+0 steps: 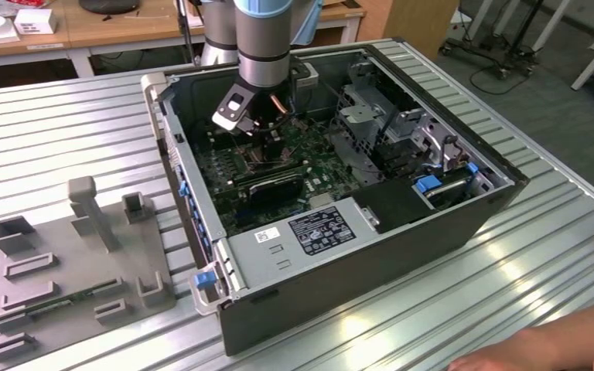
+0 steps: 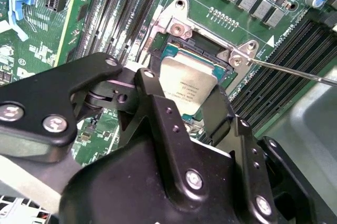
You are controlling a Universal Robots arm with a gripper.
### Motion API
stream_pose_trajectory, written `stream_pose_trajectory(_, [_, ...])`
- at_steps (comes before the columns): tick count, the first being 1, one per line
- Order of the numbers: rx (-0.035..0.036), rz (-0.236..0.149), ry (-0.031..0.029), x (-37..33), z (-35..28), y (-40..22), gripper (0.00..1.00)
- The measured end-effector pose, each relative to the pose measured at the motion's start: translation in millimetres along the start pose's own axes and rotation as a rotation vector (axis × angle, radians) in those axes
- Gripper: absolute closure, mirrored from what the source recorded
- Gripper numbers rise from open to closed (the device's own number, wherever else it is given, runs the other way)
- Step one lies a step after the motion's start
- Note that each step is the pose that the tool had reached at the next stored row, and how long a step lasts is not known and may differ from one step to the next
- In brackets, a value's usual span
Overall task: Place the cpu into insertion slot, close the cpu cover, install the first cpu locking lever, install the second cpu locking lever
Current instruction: 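Place the cpu into insertion slot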
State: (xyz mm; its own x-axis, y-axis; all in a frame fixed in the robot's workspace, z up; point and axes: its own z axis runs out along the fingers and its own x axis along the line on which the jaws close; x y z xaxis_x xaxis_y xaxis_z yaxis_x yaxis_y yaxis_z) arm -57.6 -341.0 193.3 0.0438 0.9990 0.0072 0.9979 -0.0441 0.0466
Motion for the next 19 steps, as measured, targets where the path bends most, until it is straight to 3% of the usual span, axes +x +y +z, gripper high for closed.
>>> stream_pose_trajectory(7, [-0.0002, 0.000, 0.0000, 0.0, -0.2, 0.0, 0.45])
stream_pose_trajectory(10, [-0.0001, 0.000, -0.0010, -0.2, -3.6, 0.2, 0.45])
stream_pose_trajectory(19, [0.0000, 0.020, 0.0033, 0.0, -5.4, 0.1, 0.45])
